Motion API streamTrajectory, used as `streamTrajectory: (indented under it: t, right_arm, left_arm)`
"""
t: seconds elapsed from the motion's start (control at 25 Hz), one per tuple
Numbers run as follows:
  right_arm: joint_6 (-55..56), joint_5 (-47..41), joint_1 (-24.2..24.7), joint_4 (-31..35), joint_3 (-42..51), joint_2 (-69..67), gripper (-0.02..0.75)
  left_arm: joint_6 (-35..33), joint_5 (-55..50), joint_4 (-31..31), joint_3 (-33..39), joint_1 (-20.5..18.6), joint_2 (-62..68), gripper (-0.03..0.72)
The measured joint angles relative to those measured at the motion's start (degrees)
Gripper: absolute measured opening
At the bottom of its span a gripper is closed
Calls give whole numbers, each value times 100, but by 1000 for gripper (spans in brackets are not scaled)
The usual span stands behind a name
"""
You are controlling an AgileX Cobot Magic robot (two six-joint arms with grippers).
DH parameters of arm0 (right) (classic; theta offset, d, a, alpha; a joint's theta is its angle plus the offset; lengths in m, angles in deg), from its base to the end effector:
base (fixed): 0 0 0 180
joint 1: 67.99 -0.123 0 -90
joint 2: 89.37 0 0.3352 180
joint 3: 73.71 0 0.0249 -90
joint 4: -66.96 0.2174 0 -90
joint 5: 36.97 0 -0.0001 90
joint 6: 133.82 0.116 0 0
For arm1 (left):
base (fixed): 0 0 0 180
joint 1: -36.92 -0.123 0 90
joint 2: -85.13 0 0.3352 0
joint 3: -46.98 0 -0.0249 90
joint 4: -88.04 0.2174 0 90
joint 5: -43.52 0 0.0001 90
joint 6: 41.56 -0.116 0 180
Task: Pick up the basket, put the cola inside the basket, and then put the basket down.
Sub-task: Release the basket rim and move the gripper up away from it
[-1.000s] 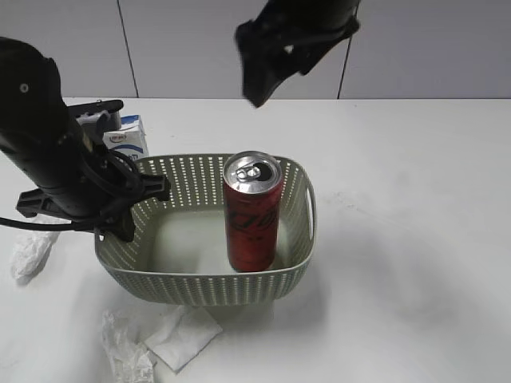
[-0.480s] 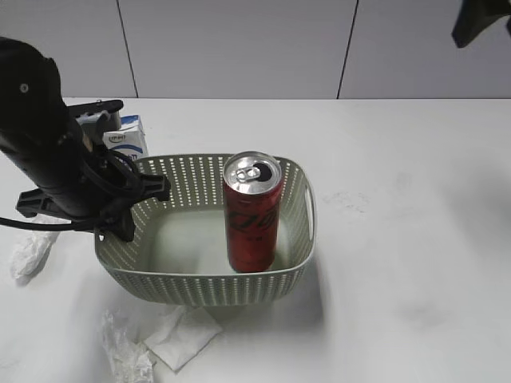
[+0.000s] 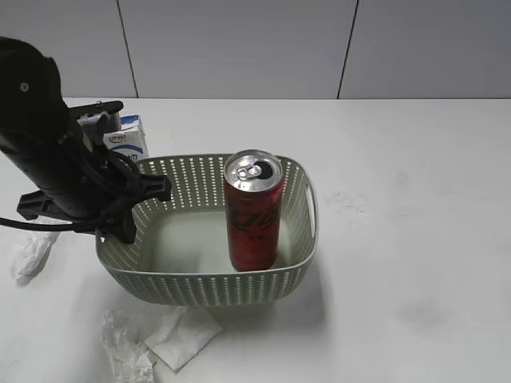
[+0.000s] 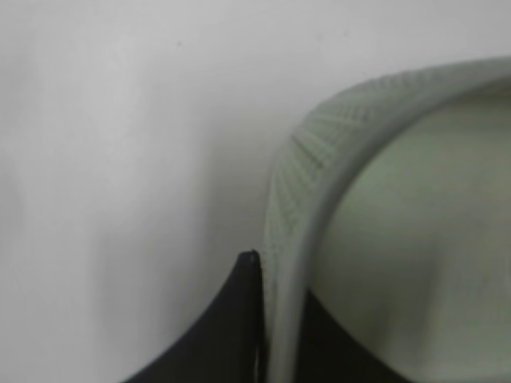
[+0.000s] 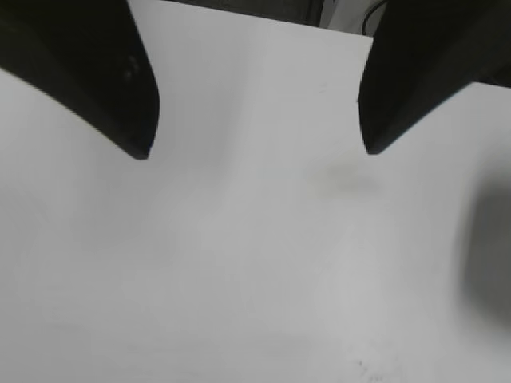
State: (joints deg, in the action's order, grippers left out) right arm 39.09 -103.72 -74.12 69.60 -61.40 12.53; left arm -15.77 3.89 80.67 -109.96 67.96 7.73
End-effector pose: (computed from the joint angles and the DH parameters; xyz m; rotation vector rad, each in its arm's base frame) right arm 0.1918 0.0255 0.3675 -0.3025 2.7253 0.0584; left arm 0.2470 -0.1597 0.2319 0.0045 2.9457 -0.3037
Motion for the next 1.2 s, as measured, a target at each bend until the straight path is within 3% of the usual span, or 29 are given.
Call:
streamTrajectory:
  t: [0.32, 0.6, 0.88, 1.2]
  right_arm:
    - [0, 728, 0, 63, 2539, 2881, 587]
    - [2, 1085, 0, 73, 3872, 5056, 587]
    - [2, 1236, 0, 79, 4205, 6632, 585]
    - [2, 1261, 0, 74, 4225, 7175, 585]
  left_arm:
    - [0, -1, -42, 0, 0, 0, -2]
    - [0, -19, -165, 0, 0, 0, -2]
    - [0, -187, -270, -206, 0, 26, -2]
    - [0, -516, -348, -1311, 0, 749, -2]
